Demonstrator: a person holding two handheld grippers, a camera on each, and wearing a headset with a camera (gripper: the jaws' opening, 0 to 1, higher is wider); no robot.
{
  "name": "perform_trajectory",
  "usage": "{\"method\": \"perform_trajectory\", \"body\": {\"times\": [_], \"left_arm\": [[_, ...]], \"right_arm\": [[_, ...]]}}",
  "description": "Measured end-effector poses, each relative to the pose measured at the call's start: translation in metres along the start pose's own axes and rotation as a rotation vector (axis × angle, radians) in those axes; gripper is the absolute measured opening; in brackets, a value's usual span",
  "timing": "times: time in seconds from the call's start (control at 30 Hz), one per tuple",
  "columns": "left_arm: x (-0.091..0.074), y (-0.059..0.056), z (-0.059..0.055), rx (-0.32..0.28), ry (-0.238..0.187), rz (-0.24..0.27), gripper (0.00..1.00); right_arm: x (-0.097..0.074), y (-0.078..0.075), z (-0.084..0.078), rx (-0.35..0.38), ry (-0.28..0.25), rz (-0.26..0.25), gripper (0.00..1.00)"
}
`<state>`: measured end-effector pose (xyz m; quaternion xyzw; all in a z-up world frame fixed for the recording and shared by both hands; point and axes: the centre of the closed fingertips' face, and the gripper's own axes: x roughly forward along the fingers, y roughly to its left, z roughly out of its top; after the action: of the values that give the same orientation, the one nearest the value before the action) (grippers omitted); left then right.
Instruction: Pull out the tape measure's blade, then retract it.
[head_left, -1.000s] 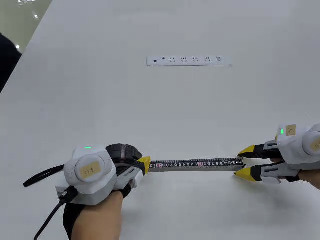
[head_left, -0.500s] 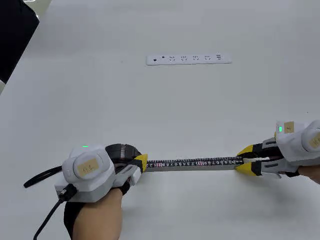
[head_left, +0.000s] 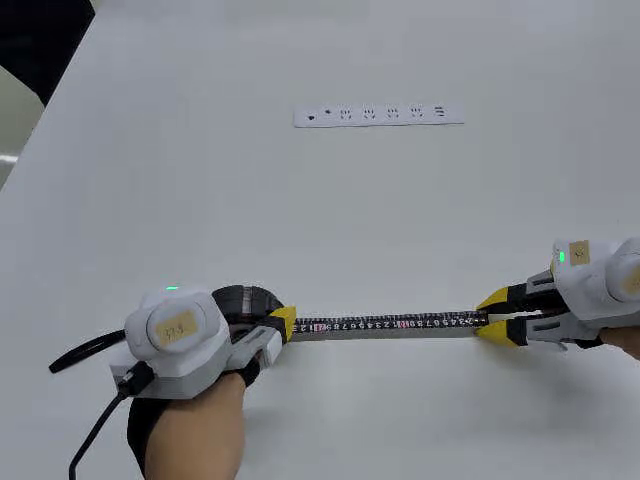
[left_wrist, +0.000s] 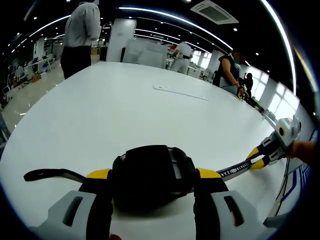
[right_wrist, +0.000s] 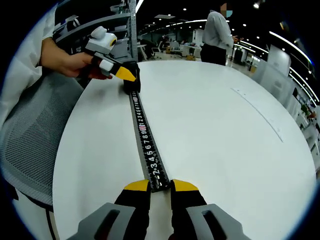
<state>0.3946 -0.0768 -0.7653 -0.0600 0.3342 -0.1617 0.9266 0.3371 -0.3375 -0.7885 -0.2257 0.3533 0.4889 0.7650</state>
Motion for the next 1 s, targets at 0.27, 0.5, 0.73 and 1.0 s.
{"method": "perform_trajectory", "body": {"times": [0.27, 0.5, 0.73, 1.0], "left_arm": [[0.0, 0.001, 0.0, 0.005, 0.014, -0.005, 0.6], [0.0, 0.001, 0.0, -0.004, 0.023, -0.005, 0.59], [0.0, 0.001, -0.001, -0.016, 0.022, -0.009, 0.59], [0.0, 0.002, -0.001, -0.036, 0.024, -0.021, 0.59]], "right_arm": [[0.0, 0.002, 0.0, -0.007, 0.005, 0.006, 0.12], [0.002, 0.003, 0.0, -0.011, 0.005, 0.005, 0.12], [0.007, 0.004, 0.007, -0.01, -0.006, 0.007, 0.11], [0.018, 0.005, 0.024, -0.021, -0.028, 0.019, 0.11]]}}
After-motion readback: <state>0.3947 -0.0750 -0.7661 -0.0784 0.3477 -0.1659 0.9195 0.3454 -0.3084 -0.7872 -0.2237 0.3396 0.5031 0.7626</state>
